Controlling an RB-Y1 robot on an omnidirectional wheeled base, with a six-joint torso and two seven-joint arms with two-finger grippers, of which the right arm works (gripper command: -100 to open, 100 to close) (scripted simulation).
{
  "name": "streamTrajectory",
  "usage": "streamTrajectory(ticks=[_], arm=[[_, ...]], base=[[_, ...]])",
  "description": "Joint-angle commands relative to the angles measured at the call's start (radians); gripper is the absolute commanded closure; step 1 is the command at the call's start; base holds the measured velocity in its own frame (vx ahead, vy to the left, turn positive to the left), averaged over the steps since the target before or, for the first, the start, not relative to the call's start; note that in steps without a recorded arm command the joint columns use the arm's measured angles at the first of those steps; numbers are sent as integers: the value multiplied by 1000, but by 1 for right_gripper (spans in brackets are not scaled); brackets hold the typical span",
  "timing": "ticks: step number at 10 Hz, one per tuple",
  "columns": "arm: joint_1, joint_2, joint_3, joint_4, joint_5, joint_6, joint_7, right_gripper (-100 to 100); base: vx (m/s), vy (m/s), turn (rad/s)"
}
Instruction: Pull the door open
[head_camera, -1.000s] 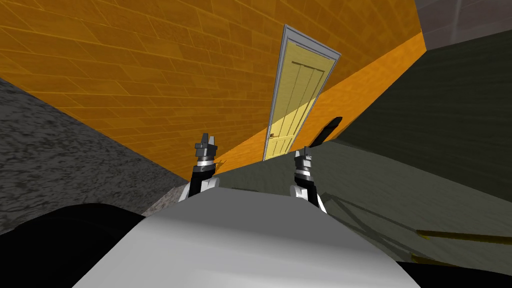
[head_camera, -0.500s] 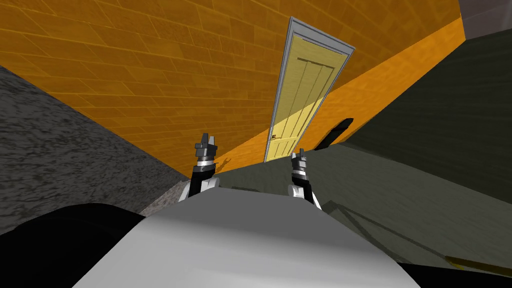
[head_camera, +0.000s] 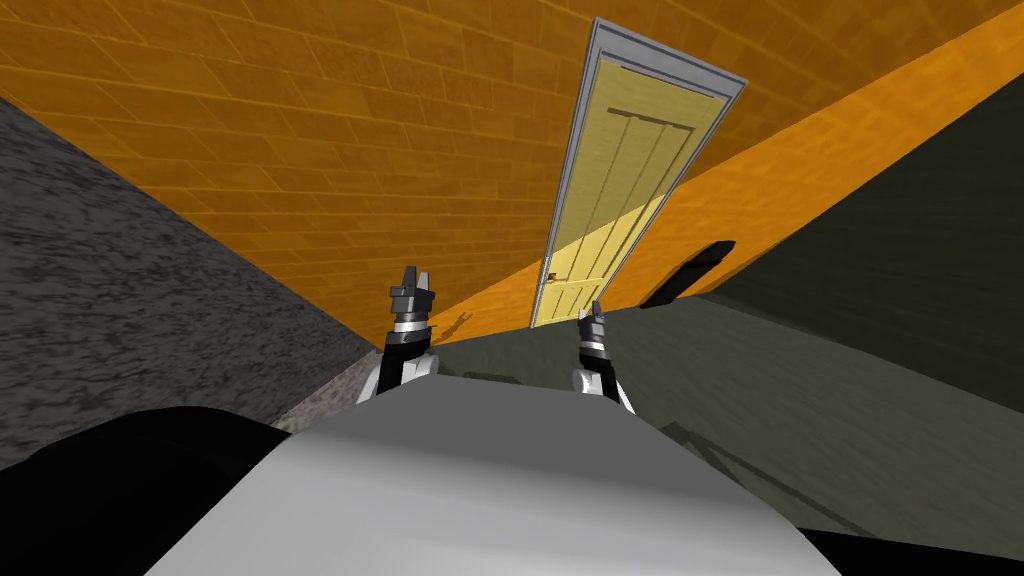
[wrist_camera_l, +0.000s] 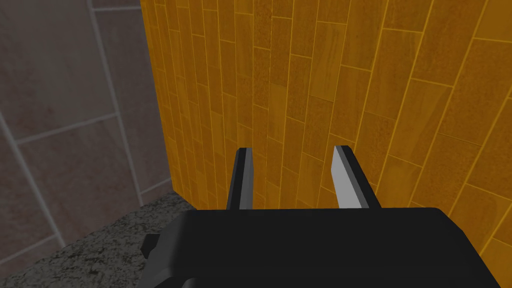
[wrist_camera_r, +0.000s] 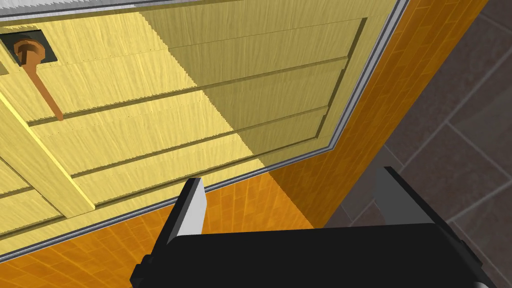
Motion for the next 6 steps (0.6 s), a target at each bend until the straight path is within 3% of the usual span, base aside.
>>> streamTrajectory(ticks=[1,6], arm=[[-18,-8,7,50,-10,-17,-1,-100],[-70,-30,26,198,-44,-55,-6,-100]], base=[[74,-73,110],[74,-89,129]])
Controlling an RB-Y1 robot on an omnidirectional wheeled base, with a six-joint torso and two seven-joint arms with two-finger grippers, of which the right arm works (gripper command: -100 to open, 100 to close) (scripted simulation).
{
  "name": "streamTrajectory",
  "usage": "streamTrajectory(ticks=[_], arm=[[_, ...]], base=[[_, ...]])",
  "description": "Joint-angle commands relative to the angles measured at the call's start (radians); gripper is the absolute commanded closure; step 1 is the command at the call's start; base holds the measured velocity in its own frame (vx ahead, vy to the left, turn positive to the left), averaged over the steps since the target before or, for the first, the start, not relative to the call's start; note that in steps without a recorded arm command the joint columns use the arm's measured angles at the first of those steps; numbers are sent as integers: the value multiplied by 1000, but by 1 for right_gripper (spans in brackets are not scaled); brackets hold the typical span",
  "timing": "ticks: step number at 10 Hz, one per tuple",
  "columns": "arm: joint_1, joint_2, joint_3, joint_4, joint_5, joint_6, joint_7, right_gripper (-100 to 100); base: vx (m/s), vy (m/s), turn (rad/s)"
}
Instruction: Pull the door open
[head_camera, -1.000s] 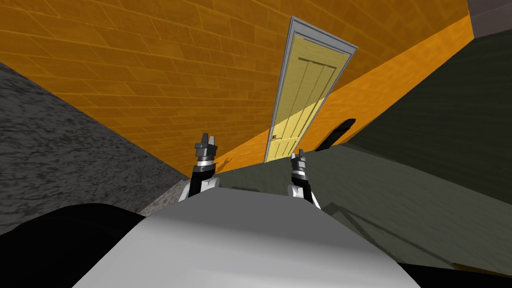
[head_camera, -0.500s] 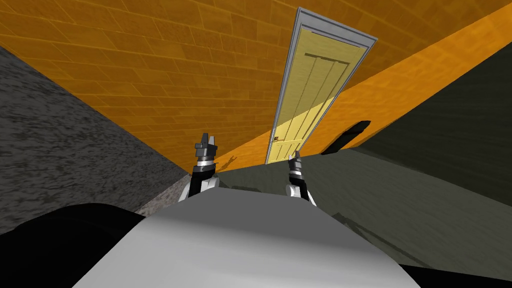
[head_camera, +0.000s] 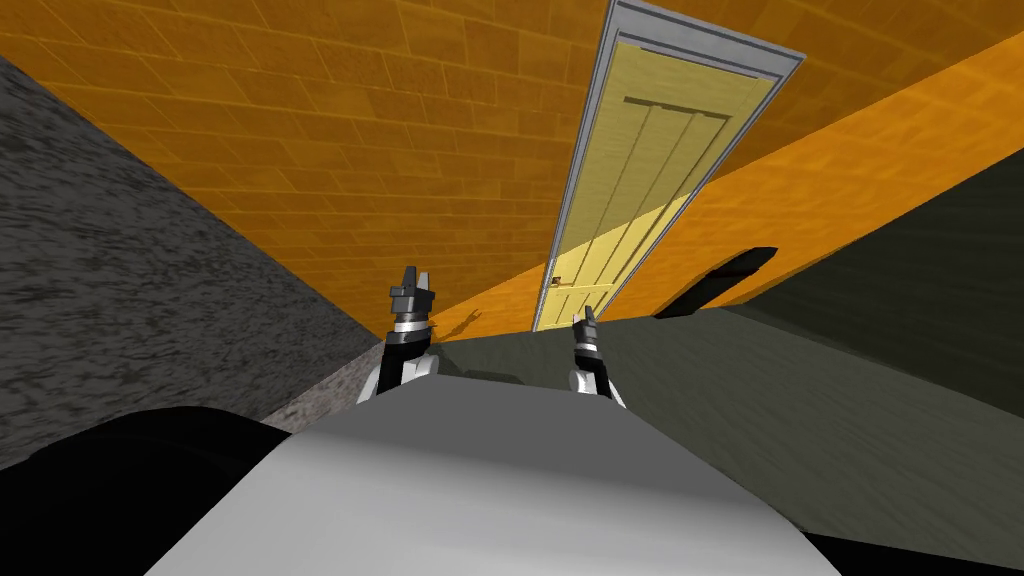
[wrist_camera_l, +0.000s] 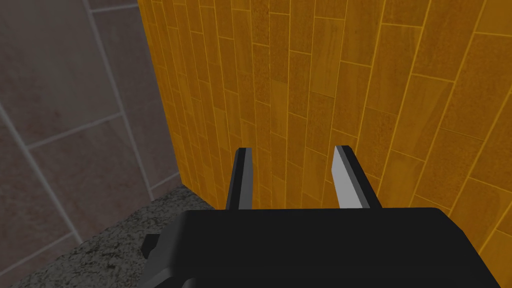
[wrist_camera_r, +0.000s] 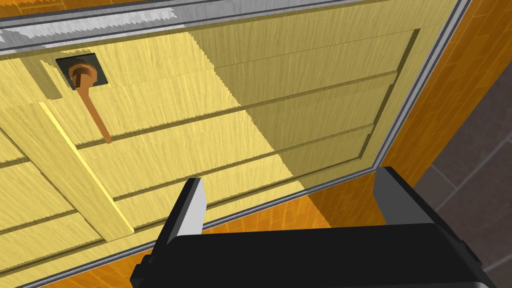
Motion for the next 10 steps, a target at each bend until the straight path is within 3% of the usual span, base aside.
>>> streamTrajectory(ticks=[1,3,4,10], arm=[[-20,-9,5,50,-12,-15,-3,-100],[-41,-17,13,107,-25,-30,-5,-100],[-41,-17,13,111,-25,-30,-5,-100],[-103,-41,36,280,-65,-76,-10,-100]], base=[[82,-86,113],[80,-82,143],[36,-68,35],[54,-87,124]])
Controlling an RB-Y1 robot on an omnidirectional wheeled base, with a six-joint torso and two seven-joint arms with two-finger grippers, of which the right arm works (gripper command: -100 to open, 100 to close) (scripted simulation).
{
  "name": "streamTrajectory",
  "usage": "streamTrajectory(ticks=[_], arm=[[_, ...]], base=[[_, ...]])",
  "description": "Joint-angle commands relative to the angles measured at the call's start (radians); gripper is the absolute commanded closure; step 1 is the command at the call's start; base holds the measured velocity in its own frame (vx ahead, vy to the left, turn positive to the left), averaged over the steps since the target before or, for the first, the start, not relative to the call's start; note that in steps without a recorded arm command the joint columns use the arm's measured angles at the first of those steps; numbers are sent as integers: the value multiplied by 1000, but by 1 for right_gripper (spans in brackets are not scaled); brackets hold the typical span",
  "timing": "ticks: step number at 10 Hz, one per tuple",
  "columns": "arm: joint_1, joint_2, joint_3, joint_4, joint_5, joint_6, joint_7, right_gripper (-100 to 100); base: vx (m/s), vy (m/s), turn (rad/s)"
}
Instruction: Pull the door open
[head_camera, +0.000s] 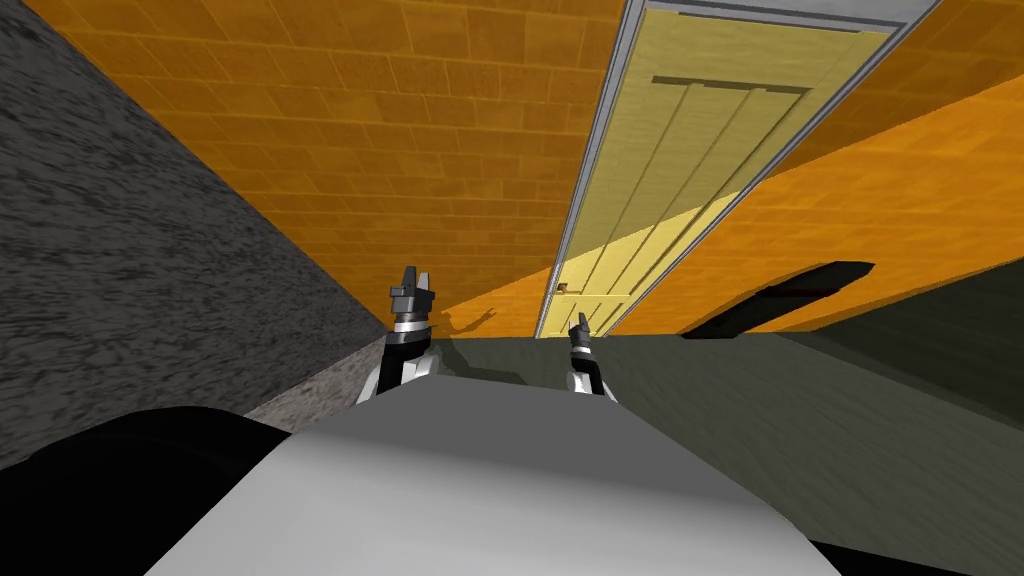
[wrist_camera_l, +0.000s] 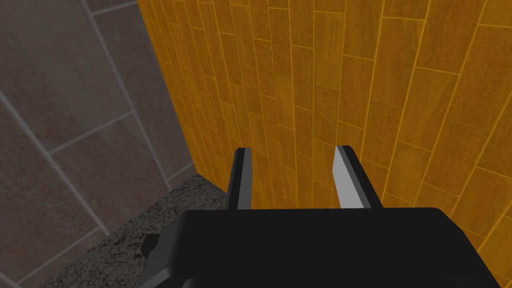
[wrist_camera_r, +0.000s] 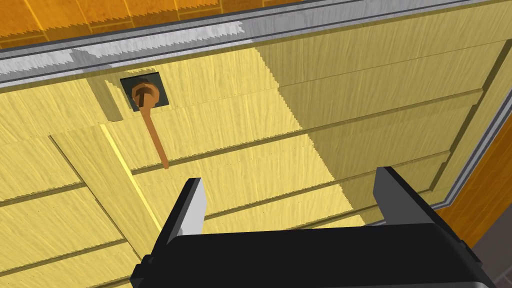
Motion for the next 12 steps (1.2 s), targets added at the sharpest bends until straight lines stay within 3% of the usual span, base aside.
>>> streamTrajectory(ticks=[1,12], arm=[[-23,-6,5,50,-11,-14,-2,-100],[-126,-41,44,343,-78,-90,-11,-100]], base=[[47,-90,118],[54,-98,116]])
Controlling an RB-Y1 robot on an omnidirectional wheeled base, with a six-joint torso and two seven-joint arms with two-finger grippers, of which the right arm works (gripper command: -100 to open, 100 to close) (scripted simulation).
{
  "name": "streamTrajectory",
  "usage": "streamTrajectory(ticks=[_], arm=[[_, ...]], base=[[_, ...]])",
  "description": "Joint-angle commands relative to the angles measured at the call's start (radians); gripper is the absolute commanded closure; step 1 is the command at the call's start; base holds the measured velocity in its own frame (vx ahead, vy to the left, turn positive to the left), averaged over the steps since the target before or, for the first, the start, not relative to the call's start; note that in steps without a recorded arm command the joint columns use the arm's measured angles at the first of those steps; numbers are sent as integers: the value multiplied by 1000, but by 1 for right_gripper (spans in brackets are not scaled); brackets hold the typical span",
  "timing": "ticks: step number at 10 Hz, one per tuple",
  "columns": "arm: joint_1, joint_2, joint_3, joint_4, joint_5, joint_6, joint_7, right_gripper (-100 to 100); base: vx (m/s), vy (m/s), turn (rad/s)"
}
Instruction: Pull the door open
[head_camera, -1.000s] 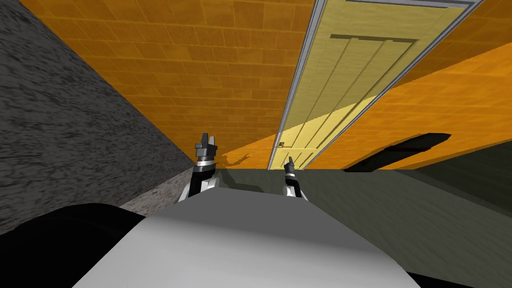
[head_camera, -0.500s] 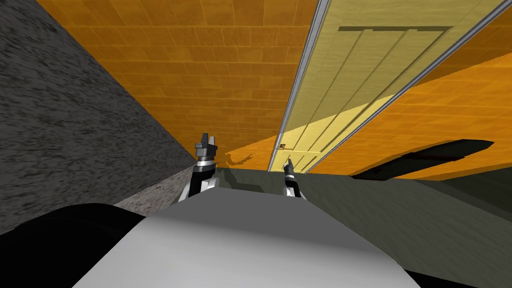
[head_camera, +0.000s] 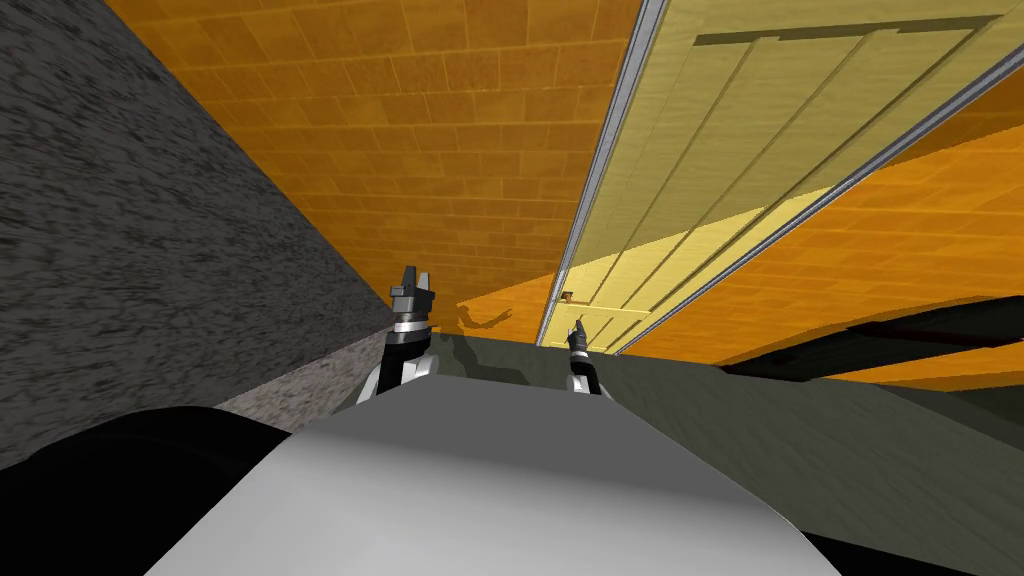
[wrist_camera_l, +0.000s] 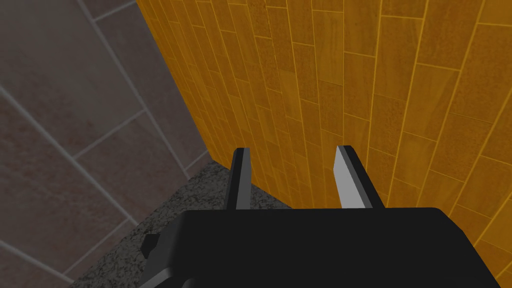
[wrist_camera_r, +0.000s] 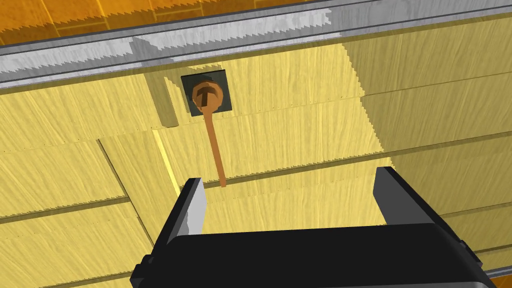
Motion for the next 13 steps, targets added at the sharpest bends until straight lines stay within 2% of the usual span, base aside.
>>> streamTrajectory(ticks=[1,13], arm=[[-13,-4,6,40,-9,-12,-1,-100],[-102,-30,39,287,-66,-77,-9,-100]], base=[[55,-95,110],[41,-91,91]])
